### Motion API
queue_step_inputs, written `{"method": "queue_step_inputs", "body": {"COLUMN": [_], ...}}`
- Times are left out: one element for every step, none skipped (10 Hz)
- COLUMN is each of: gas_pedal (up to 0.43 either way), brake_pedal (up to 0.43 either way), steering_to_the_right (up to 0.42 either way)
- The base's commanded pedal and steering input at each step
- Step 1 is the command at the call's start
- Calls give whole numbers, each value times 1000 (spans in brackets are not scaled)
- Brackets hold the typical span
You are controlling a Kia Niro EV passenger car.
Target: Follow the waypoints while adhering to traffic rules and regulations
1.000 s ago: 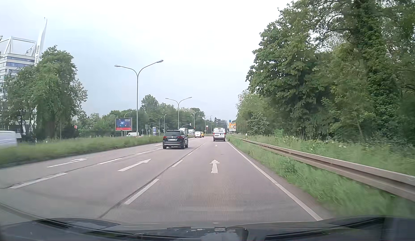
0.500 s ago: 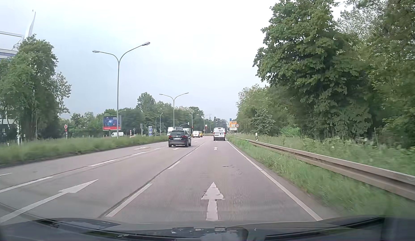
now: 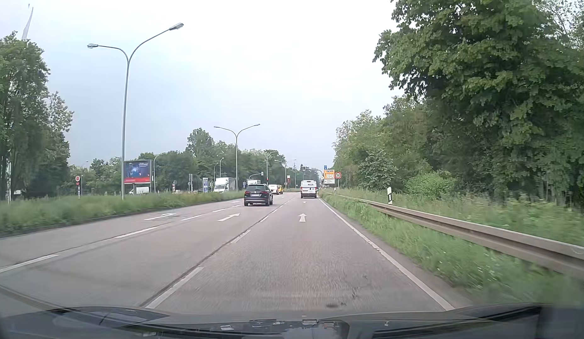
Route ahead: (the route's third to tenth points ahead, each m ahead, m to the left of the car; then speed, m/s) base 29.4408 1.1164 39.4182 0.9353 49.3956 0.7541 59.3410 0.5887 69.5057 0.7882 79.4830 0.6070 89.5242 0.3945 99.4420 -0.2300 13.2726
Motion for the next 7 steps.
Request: {"method": "queue_step_inputs", "body": {"gas_pedal": [0,0,0,0,0,0,0], "brake_pedal": [0,0,0,0,0,0,0], "steering_to_the_right": [1,1,1,1,1,1,1]}}
